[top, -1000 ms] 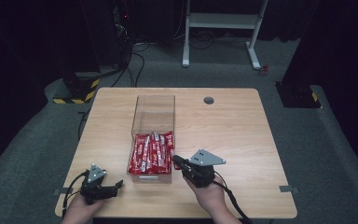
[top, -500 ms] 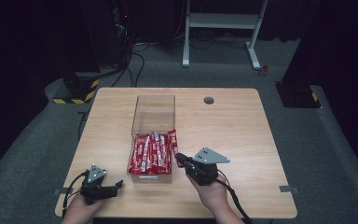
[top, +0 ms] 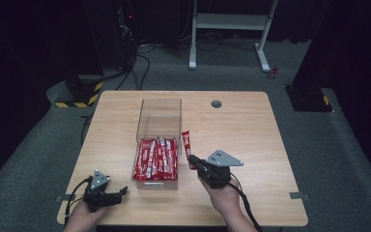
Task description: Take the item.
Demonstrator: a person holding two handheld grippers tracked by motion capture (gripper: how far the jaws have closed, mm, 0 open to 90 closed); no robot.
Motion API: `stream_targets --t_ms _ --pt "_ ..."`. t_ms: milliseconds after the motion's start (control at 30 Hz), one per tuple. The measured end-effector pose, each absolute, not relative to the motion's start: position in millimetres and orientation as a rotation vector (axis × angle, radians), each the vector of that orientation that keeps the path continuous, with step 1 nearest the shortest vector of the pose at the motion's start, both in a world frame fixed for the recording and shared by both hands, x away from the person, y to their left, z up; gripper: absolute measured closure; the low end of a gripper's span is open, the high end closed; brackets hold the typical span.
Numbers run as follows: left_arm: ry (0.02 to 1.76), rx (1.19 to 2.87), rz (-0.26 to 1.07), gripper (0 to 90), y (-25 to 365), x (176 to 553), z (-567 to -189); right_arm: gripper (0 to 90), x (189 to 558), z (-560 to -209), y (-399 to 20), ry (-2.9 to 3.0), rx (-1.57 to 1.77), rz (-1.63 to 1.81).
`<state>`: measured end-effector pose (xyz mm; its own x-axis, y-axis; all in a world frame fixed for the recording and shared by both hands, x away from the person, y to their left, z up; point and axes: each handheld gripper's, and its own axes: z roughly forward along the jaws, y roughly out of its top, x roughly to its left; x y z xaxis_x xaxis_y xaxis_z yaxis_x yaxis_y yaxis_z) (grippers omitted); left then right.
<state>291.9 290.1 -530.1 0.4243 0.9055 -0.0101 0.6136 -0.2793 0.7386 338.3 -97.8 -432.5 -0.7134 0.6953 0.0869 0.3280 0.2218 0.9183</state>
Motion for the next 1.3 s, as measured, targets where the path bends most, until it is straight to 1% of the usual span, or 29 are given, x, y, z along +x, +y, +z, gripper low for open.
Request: stream_targets --t_ms 633,1300 --pt "1.279 2.005 0.551 14.4 290.4 292.0 -530.0 90.0 352.3 -447.0 -108.6 2.145 1.028 1.428" --pt "1.282 2.001 0.551 14.4 289.8 291.8 -530.2 89.9 366.8 -473.6 -113.1 2.169 1.109 1.319"
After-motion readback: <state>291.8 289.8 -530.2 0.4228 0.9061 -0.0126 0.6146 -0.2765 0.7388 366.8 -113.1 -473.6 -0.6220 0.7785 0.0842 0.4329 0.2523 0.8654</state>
